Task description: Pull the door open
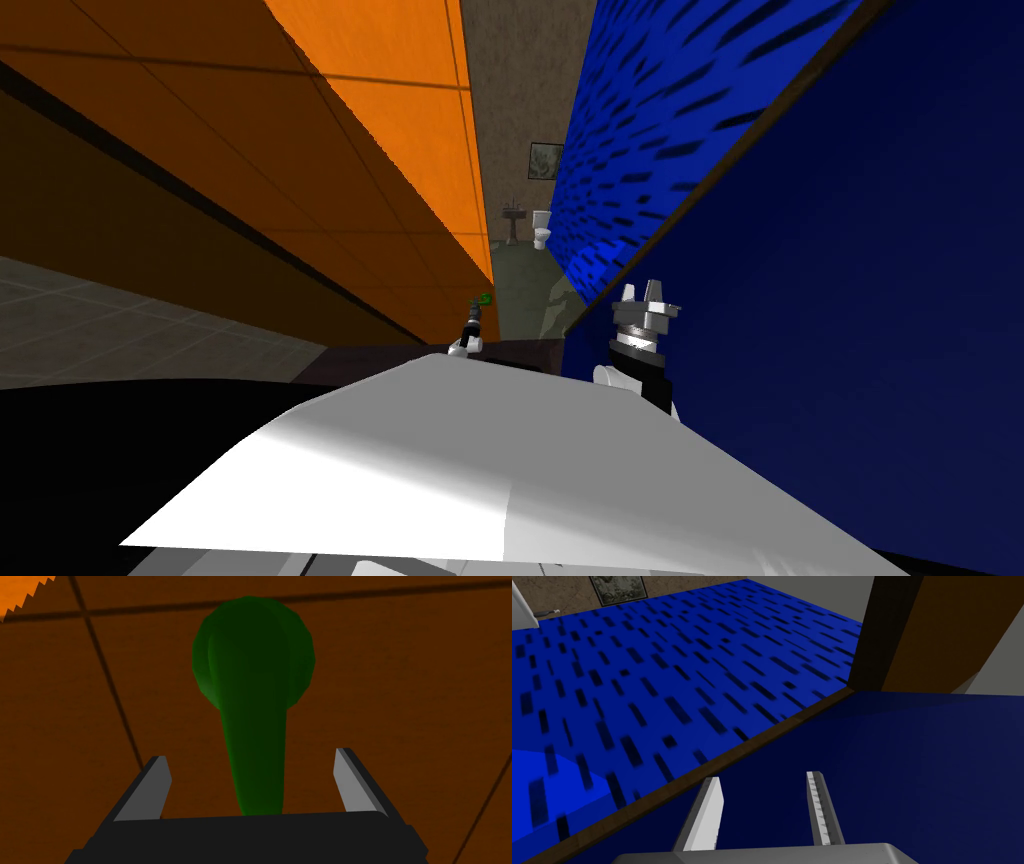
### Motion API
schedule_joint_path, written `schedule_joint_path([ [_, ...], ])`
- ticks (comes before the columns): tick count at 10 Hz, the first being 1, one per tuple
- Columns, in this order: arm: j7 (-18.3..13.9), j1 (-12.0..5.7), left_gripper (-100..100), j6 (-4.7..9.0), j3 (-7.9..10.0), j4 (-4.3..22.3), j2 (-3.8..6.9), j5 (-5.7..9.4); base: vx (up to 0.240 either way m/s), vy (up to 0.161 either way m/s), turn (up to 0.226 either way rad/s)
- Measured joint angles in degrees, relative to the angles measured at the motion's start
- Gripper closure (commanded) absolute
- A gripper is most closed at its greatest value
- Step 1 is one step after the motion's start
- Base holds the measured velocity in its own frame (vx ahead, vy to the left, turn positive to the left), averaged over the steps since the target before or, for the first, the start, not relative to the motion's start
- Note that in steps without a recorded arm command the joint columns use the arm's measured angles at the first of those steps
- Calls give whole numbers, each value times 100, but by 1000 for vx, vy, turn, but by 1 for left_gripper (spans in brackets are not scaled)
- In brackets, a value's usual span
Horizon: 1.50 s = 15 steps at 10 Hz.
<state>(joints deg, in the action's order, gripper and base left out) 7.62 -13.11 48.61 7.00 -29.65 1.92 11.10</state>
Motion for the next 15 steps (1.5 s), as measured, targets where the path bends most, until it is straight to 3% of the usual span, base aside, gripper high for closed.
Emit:
schedule_joint_path([
  [1,-2,10,-100,-14,4,-31,-31,10,99,-25,8],
  [2,-3,9,100,-19,4,-36,-35,10,-15,3,-4],
  [8,0,19,100,-29,-4,-19,-43,6,-33,7,-8],
  [11,-40,-49,100,-15,-4,17,-25,-27,-188,11,-26],
  [15,-125,47,100,-135,-25,-73,7,-106,-210,3,1],
])
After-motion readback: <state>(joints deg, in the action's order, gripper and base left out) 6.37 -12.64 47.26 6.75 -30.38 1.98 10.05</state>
